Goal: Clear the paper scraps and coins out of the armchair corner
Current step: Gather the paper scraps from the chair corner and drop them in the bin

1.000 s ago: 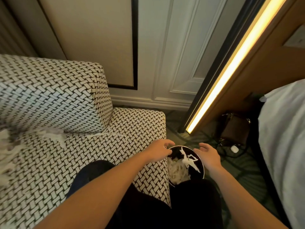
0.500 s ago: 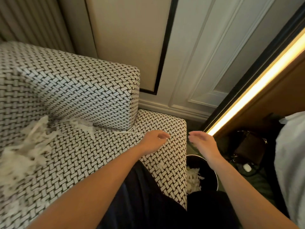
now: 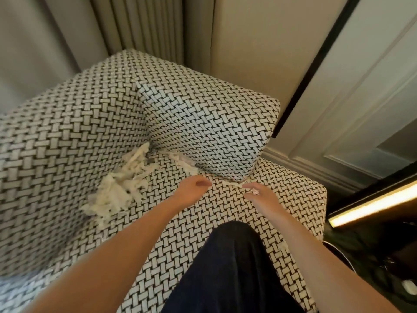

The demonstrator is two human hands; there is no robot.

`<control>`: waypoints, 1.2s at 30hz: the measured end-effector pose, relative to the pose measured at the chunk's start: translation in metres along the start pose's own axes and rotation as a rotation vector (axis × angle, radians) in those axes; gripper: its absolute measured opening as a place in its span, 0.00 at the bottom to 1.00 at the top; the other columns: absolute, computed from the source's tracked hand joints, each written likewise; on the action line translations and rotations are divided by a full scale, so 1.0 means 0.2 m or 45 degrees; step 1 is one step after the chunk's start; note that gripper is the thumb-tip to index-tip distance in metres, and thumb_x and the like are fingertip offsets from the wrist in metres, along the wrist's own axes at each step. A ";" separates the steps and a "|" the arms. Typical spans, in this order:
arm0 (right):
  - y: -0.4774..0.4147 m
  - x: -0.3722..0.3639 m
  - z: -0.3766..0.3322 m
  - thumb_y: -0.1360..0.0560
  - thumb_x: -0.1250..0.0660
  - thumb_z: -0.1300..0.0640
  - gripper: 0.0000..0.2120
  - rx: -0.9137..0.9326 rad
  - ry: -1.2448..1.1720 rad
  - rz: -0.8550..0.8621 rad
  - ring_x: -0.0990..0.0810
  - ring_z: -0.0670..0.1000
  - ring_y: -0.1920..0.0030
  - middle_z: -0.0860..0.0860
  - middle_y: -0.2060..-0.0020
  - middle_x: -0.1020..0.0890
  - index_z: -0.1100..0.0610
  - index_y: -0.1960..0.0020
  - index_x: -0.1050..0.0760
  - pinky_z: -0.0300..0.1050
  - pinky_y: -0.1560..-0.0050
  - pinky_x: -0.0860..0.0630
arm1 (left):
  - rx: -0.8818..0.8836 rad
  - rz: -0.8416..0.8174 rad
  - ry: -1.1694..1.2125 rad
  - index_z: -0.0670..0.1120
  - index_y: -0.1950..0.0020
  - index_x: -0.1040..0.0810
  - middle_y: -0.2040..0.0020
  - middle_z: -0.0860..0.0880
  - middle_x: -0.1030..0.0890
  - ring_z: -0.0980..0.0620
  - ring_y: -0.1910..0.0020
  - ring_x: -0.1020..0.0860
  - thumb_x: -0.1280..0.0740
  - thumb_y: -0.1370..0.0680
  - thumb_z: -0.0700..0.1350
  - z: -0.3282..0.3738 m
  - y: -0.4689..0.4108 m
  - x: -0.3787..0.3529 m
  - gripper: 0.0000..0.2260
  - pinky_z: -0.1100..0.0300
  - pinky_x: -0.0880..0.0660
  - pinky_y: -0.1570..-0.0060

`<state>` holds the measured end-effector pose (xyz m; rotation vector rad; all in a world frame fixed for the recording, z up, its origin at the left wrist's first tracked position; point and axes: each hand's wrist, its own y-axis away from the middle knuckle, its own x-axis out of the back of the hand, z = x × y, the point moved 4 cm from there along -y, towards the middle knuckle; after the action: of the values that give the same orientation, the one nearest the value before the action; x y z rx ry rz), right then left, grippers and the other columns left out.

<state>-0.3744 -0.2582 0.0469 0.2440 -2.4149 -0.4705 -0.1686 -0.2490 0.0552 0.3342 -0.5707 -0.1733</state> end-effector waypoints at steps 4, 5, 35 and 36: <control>-0.13 -0.13 0.08 0.26 0.36 0.54 0.21 -0.073 0.278 -0.070 0.35 0.37 0.61 0.55 0.28 0.36 0.36 0.37 0.31 0.43 0.45 0.31 | 0.122 0.026 0.022 0.47 0.39 0.23 0.38 0.51 0.23 0.56 0.45 0.26 0.40 0.20 0.41 -0.15 0.01 0.07 0.12 0.63 0.27 0.48; -0.15 -0.16 0.09 0.25 0.37 0.52 0.23 -0.120 0.395 -0.092 0.30 0.41 0.51 0.58 0.26 0.40 0.37 0.32 0.35 0.53 0.34 0.36 | 0.142 0.029 0.029 0.47 0.39 0.23 0.38 0.50 0.23 0.55 0.43 0.26 0.40 0.20 0.40 -0.17 0.01 0.08 0.12 0.60 0.28 0.44; -0.19 -0.30 -0.01 0.25 0.34 0.63 0.14 0.211 0.085 0.091 0.22 0.44 0.46 0.50 0.44 0.19 0.57 0.40 0.22 0.32 0.44 0.30 | 0.255 -0.151 -0.618 0.61 0.29 0.36 0.24 0.49 0.66 0.43 0.25 0.66 0.37 0.24 0.43 -0.29 -0.35 0.05 0.25 0.44 0.54 0.26; -0.18 -0.29 -0.01 0.26 0.33 0.63 0.13 0.208 0.045 0.097 0.22 0.42 0.48 0.48 0.47 0.18 0.57 0.42 0.21 0.30 0.47 0.29 | 0.247 -0.156 -0.626 0.60 0.29 0.35 0.23 0.49 0.64 0.43 0.25 0.65 0.37 0.23 0.43 -0.30 -0.37 0.06 0.24 0.44 0.54 0.26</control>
<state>-0.3257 -0.2754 0.0010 0.2278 -2.4208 -0.2330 -0.1307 -0.3048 -0.0115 0.5204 -1.0582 -0.3234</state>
